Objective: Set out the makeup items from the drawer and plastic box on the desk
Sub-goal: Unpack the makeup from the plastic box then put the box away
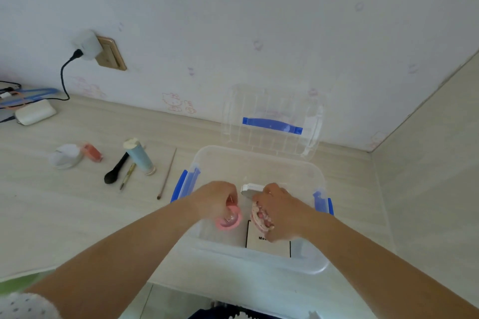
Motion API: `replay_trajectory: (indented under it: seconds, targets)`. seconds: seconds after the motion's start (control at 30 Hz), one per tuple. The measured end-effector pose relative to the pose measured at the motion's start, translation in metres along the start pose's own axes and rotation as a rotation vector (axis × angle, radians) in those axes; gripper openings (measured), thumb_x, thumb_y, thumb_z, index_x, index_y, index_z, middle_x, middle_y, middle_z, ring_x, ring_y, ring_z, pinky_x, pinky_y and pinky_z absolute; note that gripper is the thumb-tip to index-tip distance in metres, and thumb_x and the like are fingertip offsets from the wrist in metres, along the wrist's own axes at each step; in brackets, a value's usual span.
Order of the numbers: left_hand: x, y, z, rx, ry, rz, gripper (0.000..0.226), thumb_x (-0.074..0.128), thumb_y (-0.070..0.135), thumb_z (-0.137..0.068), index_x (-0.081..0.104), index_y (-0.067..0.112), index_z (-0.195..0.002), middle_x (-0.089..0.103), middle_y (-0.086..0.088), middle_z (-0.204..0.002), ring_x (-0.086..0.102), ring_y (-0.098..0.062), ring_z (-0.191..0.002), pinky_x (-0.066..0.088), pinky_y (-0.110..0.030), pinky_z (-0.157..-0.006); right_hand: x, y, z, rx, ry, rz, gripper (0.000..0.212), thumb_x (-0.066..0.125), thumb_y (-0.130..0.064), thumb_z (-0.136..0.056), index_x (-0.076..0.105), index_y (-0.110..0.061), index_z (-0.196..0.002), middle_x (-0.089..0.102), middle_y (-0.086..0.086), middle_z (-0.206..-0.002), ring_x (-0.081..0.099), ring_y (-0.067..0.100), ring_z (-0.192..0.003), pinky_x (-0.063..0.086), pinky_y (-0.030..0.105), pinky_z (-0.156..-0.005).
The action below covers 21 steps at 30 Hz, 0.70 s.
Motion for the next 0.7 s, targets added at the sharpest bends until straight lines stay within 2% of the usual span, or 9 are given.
replay_trajectory:
  seconds: [0.07, 0.13, 0.2, 0.3, 0.37, 0.43, 0.53, 0.7]
  targets:
    - [-0.021, -0.001, 0.018, -0.010, 0.097, 0.179, 0.026, 0.069, 0.012, -0.077, 0.064, 0.013, -0.102, 0.062, 0.007, -0.091, 0.056, -0.011, -0.084, 0.040, -0.019, -0.076, -0.010, -0.003, 0.009, -0.023, 0.038, -0.049, 0.087, 0.072, -0.031, -0.069, 0.023, -0.033, -0.141, 0.025, -0.002, -0.135, 0.035, 0.019, -0.124, 0.046, 0.032, -0.094]
    - [-0.043, 0.000, 0.041, -0.022, 0.219, 0.372, 0.026, 0.072, 0.013, -0.074, 0.065, 0.016, -0.099, 0.063, 0.012, -0.087, 0.060, -0.007, -0.081, 0.045, -0.014, -0.073, -0.022, -0.009, 0.016, -0.067, 0.078, -0.067, 0.085, 0.070, -0.033, -0.071, 0.023, -0.035, -0.141, 0.026, -0.003, -0.137, 0.032, 0.018, -0.126, 0.042, 0.031, -0.098]
    - [-0.058, -0.001, 0.064, -0.036, 0.338, 0.517, 0.026, 0.072, 0.008, -0.074, 0.066, 0.016, -0.098, 0.067, 0.009, -0.090, 0.062, -0.007, -0.079, 0.046, -0.010, -0.064, -0.035, -0.018, 0.021, -0.110, 0.124, -0.097, 0.084, 0.069, -0.035, -0.071, 0.023, -0.036, -0.142, 0.027, -0.005, -0.137, 0.031, 0.017, -0.127, 0.041, 0.030, -0.100]
    - [-0.067, -0.024, 0.103, -0.119, 0.516, 0.705, 0.023, 0.072, 0.006, -0.075, 0.066, 0.017, -0.094, 0.070, 0.003, -0.091, 0.063, -0.008, -0.073, 0.050, -0.014, -0.062, -0.057, -0.044, 0.024, -0.223, 0.197, -0.103, 0.085, 0.066, -0.040, -0.073, 0.020, -0.039, -0.144, 0.026, -0.009, -0.137, 0.029, 0.012, -0.128, 0.037, 0.025, -0.102]
    - [-0.062, -0.043, 0.118, -0.169, 0.558, 0.833, 0.020, 0.072, 0.005, -0.078, 0.065, 0.015, -0.094, 0.069, 0.001, -0.091, 0.064, -0.008, -0.072, 0.053, -0.017, -0.063, -0.067, -0.056, 0.025, -0.270, 0.227, -0.141, 0.085, 0.064, -0.043, -0.073, 0.018, -0.041, -0.144, 0.024, -0.013, -0.134, 0.026, 0.008, -0.128, 0.033, 0.018, -0.099]
    - [-0.054, -0.064, 0.140, -0.235, 0.636, 0.957, 0.018, 0.070, 0.001, -0.079, 0.065, 0.013, -0.092, 0.067, -0.001, -0.089, 0.065, -0.012, -0.077, 0.057, -0.024, -0.070, -0.074, -0.078, 0.024, -0.343, 0.235, -0.153, 0.085, 0.064, -0.043, -0.074, 0.017, -0.043, -0.144, 0.023, -0.016, -0.133, 0.024, 0.004, -0.127, 0.030, 0.015, -0.096]
    - [-0.039, -0.093, 0.169, -0.331, 0.725, 1.115, 0.016, 0.069, -0.002, -0.080, 0.063, 0.009, -0.091, 0.066, -0.007, -0.088, 0.066, -0.016, -0.077, 0.059, -0.030, -0.074, -0.082, -0.112, 0.020, -0.422, 0.248, -0.152, 0.084, 0.065, -0.042, -0.074, 0.018, -0.041, -0.144, 0.024, -0.015, -0.134, 0.024, 0.004, -0.128, 0.034, 0.018, -0.100]
    - [-0.023, -0.139, 0.194, -0.398, 0.793, 1.289, 0.016, 0.070, 0.002, -0.082, 0.062, 0.006, -0.095, 0.069, -0.010, -0.091, 0.068, -0.018, -0.079, 0.056, -0.028, -0.068, -0.083, -0.162, 0.004, -0.507, 0.230, -0.131, 0.084, 0.063, -0.046, -0.077, 0.017, -0.038, -0.146, 0.024, -0.013, -0.133, 0.027, 0.006, -0.126, 0.038, 0.023, -0.102]
Point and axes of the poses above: each hand's wrist, its own z-axis away from the middle knuckle, its own x-axis out of the palm, y = z × x, the point moved 6 cm from there along -z, towards the middle knuckle
